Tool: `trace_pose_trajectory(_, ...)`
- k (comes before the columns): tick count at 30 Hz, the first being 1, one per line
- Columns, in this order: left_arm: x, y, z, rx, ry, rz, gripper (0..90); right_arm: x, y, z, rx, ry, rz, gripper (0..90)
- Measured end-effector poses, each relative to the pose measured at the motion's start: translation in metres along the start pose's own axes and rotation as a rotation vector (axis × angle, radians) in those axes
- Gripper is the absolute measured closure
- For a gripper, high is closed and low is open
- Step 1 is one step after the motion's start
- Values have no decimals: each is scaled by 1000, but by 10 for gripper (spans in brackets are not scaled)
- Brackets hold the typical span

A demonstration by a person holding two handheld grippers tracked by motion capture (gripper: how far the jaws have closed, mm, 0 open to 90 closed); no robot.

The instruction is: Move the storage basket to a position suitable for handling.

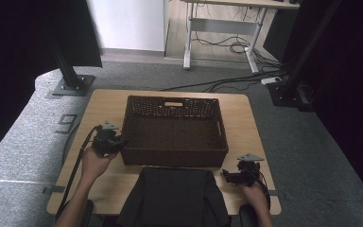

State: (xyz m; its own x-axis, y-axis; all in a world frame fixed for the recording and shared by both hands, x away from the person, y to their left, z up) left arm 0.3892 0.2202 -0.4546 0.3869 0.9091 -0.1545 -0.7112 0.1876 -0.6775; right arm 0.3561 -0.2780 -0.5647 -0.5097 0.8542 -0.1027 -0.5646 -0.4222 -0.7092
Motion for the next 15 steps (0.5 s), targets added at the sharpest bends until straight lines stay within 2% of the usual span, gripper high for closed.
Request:
trace_pose_trajectory(4, -1, 5, 4, -6, 10, 2, 692, 0, 0, 0, 0, 0, 0, 0)
trace_pose_trajectory(11, -5, 12, 9, -7, -5, -2, 687, 0, 0, 0, 0, 0, 0, 0)
trace_pose_trajectory(15, -3, 11, 9, -10, 11, -6, 679, 0, 0, 0, 1, 0, -1, 0)
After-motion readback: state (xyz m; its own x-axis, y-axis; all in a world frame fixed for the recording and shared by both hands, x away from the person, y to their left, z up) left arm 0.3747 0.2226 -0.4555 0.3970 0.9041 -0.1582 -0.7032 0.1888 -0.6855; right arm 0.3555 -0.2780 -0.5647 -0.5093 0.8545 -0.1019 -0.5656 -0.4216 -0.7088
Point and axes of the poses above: each handheld gripper's, and its own axes: z roughly backward along the jaws, y roughly out of its underside, x roughly to its left, the point moved 1 cm from there along -z, roughly forward along the jaws, and after that the axes turned 9 degrees about z, right-handed, at the moved point
